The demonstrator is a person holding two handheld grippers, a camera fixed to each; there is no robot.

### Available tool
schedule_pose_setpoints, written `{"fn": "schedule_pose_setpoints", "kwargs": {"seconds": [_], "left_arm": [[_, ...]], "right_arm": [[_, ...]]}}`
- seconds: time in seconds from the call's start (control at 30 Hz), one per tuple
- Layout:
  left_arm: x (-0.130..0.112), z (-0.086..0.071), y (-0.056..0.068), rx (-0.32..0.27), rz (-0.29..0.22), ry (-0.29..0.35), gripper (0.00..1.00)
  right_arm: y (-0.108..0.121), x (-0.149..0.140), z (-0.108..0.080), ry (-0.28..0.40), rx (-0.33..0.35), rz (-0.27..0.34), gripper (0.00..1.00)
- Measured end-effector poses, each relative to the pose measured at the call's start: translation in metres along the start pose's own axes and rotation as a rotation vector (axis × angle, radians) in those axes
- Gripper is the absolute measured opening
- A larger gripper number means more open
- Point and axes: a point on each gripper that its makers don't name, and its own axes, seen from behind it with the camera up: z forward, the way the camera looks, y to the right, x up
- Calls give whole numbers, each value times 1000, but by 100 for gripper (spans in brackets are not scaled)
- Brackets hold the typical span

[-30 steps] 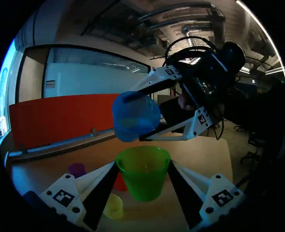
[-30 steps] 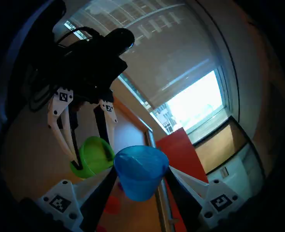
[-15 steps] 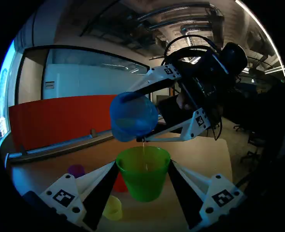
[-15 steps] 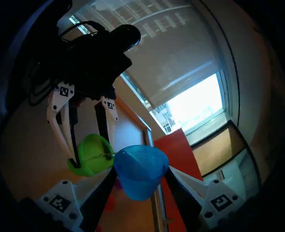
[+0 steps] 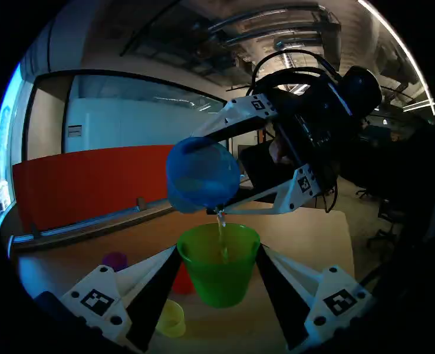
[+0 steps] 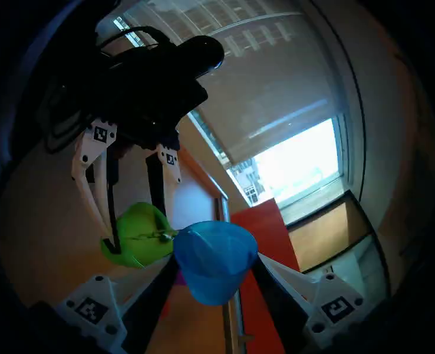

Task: Pour water

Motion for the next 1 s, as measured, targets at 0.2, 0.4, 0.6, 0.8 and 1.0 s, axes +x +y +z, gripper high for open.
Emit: {"fn": "schedule_pose_setpoints", "kwargs": {"seconds": [0.2,0.4,0.6,0.8,1.0], "left_arm": [[1,1,1,0,3,-1,87],[2,2,2,-3,4,-2,87],[2,3,4,-4,9,-5,88],[1,4,4,-3,8,-5,87],[2,4,5,-5,11,-5,87]], "right_arm": [[0,0,-1,-1,-1,-13,89],[-1,0,-2,-4,-2,-29,89],[1,0,-4,-6,-4,-40,89],[1,0,-3,-8,-7,-53,89],[2,0,-2,-9,-8,-63,89]]}}
